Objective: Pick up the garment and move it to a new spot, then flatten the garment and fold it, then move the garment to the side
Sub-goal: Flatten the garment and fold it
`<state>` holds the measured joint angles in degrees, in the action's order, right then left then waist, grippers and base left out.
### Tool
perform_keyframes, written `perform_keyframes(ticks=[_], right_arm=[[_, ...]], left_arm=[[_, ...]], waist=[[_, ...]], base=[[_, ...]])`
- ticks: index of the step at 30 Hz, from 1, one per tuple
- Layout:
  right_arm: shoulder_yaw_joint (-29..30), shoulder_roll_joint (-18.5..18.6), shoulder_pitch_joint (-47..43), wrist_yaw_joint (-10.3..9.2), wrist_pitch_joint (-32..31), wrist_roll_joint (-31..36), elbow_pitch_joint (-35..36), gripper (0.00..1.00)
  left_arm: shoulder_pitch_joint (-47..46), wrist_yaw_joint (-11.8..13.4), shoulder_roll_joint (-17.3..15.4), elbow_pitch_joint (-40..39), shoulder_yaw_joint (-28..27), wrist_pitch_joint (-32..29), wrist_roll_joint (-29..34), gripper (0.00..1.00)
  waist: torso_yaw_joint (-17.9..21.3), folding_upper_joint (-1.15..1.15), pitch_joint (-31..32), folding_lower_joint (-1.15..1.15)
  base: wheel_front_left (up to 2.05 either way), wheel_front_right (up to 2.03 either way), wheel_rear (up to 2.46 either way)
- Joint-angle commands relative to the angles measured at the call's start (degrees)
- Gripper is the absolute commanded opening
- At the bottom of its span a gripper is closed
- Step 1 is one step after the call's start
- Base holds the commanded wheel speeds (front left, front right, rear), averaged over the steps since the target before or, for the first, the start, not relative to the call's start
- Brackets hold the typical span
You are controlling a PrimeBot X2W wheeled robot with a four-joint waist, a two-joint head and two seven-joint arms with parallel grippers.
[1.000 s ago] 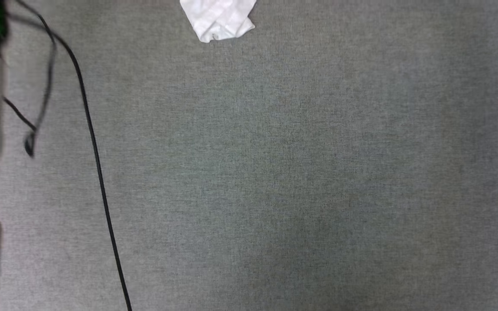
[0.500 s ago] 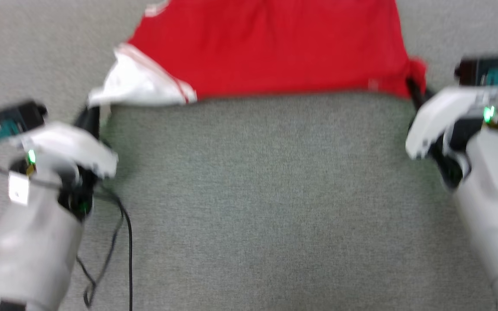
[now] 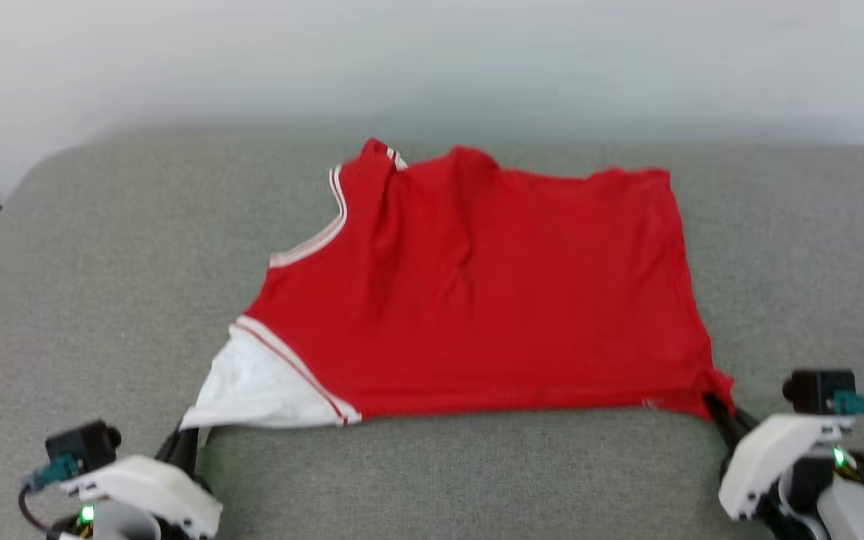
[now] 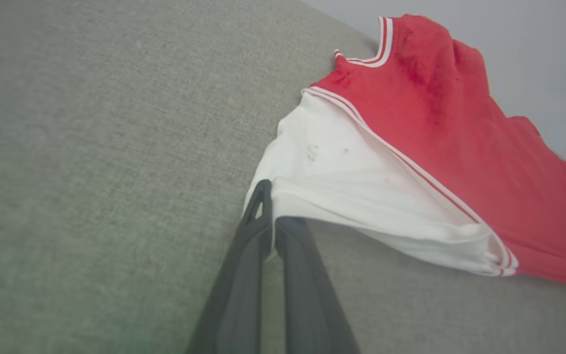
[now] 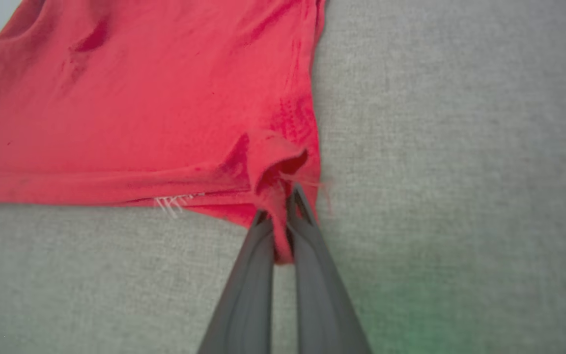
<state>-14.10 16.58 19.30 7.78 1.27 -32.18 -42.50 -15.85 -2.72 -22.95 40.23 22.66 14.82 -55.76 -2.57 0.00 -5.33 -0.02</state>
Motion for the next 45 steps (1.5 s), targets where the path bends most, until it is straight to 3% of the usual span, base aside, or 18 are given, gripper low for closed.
perform_keyframes(ticks=[1, 4, 10, 16, 22, 26, 32, 45], right_arm=[[1.6, 2.3, -2.8, -0.6, -0.1, 0.0, 0.8, 0.0], [4.3, 2.0, -9.3, -0.64, -1.2, 0.4, 5.3, 0.0], [11.7, 0.2, -22.1, -0.65, -7.0, 4.6, 17.8, 0.0], [19.7, -4.7, -32.9, -0.67, -16.5, 10.0, 31.8, 0.0], [23.6, -8.4, -37.4, -0.64, -24.9, 13.2, 42.4, 0.0], [24.0, -9.3, -36.3, -0.6, -28.3, 14.5, 46.3, 0.0], [22.2, -9.3, -30.3, -0.35, -34.1, 16.5, 48.8, 0.0], [17.1, -7.4, -14.9, -0.34, -32.3, 16.8, 38.0, 0.0]], left_arm=[[2.3, 1.6, -2.0, -1.0, -1.0, 0.1, -0.6, 0.0], [7.9, 4.5, -3.5, -6.7, -1.5, -1.4, -1.4, 0.0], [20.5, 12.9, -6.8, -21.9, -3.3, -5.3, -3.6, 0.0], [31.8, 21.2, -9.5, -37.2, -4.7, -9.6, -5.8, 0.0], [35.5, 25.8, -12.9, -48.4, -5.8, -12.2, -5.5, 0.0], [32.8, 25.9, -14.0, -51.2, -4.9, -13.5, -4.3, 0.0], [24.1, 23.2, -13.3, -49.8, -1.0, -17.0, -2.2, 0.0], [6.9, 14.4, -7.9, -34.0, 3.0, -18.6, -1.5, 0.0]], waist=[[-0.3, 0.0, 2.8, 0.02], [-0.8, 0.0, 4.8, 0.02], [-0.8, 0.0, 7.3, 0.02], [-1.2, 0.0, 8.1, 0.02], [-1.7, 0.0, 7.7, 0.02], [-1.6, 0.0, 7.1, 0.02], [-0.2, 0.0, 4.5, 0.02], [1.1, 0.0, -6.0, 0.02]], base=[[0.0, 0.0, 0.0], [0.0, 0.0, 0.0], [0.0, 0.0, 0.0], [0.0, 0.0, 0.0], [0.0, 0.0, 0.0], [0.0, 0.0, 0.0], [0.0, 0.0, 0.0], [0.0, 0.0, 0.0]])
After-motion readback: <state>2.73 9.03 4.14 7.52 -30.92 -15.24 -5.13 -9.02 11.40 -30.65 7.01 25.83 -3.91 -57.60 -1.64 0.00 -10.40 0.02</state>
